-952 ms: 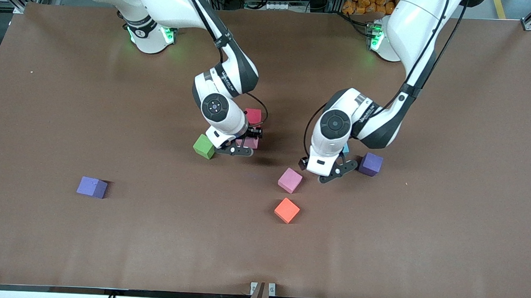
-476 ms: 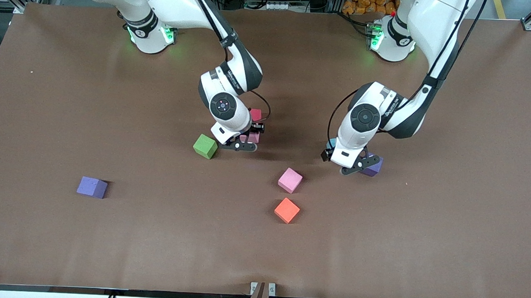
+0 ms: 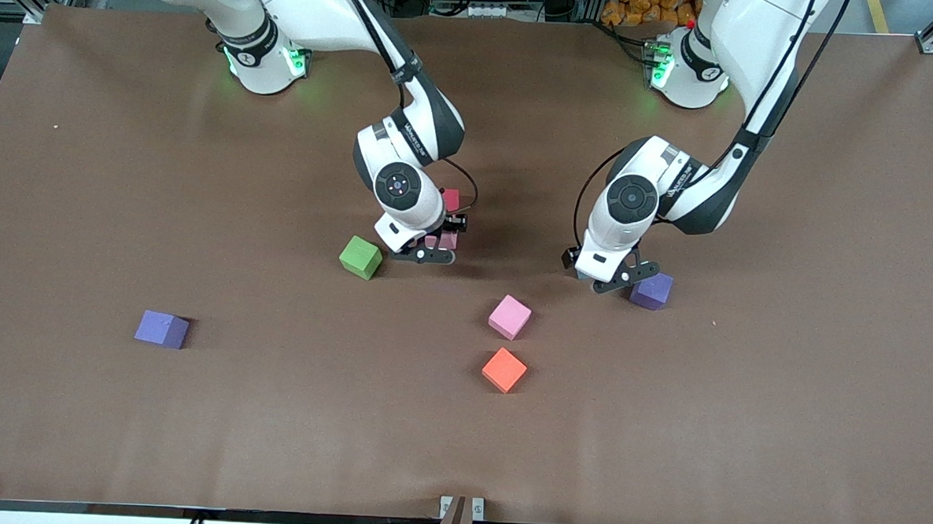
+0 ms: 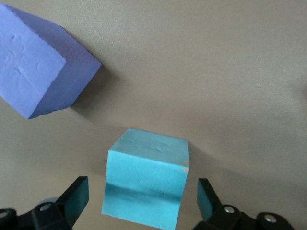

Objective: Arrange blocks into number 1
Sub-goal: 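Place the pink cube beside the red cube while the left gripper grasps the cyan cube, then lift the cyan cube with the left gripper while the right gripper grasps the green cube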

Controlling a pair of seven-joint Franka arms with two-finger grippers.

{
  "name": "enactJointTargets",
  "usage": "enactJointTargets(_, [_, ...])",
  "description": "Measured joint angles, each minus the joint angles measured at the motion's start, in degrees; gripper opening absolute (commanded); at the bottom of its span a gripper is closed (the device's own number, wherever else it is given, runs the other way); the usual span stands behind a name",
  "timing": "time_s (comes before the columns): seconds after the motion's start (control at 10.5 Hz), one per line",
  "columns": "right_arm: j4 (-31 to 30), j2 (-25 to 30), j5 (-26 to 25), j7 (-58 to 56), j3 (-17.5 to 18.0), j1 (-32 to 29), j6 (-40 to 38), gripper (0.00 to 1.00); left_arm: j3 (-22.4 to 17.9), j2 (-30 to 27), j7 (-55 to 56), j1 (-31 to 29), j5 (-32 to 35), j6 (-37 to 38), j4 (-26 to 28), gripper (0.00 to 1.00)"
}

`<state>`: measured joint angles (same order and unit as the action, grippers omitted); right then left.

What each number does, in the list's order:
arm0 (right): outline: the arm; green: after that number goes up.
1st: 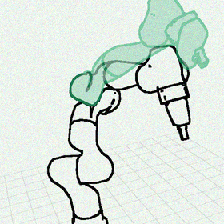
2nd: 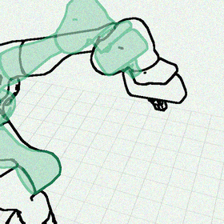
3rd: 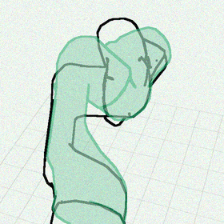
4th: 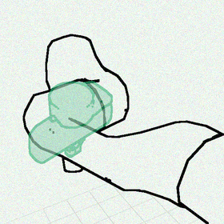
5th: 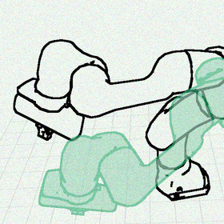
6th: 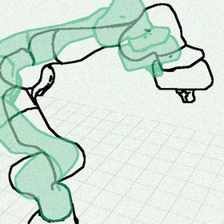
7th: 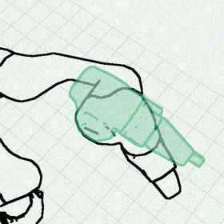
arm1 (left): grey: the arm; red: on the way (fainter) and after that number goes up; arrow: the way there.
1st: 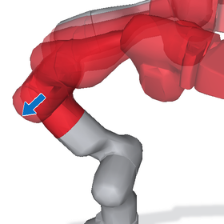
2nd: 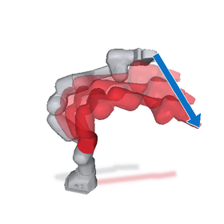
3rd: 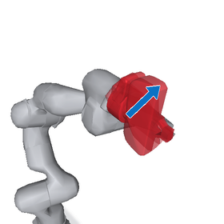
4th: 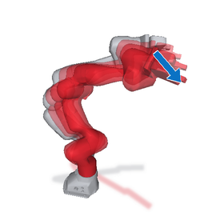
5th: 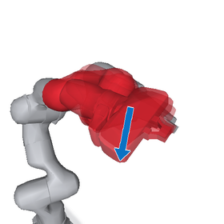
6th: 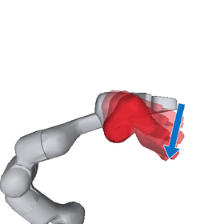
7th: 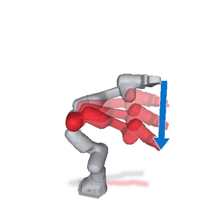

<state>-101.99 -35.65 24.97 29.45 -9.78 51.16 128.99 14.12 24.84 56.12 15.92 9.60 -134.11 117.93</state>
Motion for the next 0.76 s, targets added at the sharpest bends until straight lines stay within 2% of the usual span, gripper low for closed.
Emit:
enactJointTargets(0.38, [0.49,0.81,0.06,0.08,-1.07,-0.77,0.40,1.00,0.22,1.43,-0.45,0.01,0.00,-0.08,0.54,1.00])
enactJointTargets(0.48, [0.75,2.29,0.08,0.08,-1.45,-2.20,-0.71,1.00,0.23,1.96,-0.69,0.01,0.00,-0.17,0.55,0.85])
enactJointTargets(0.57, [0.96,4.40,0.09,0.22,-1.74,-4.55,-2.75,1.00,0.24,2.44,-1.20,0.01,0.00,-0.26,0.56,0.01])
enactJointTargets(0.76, [0.88,8.74,0.10,1.01,-2.46,-10.56,-6.50,1.00,0.22,2.65,-2.26,-0.25,0.00,-0.53,0.43,0.00])
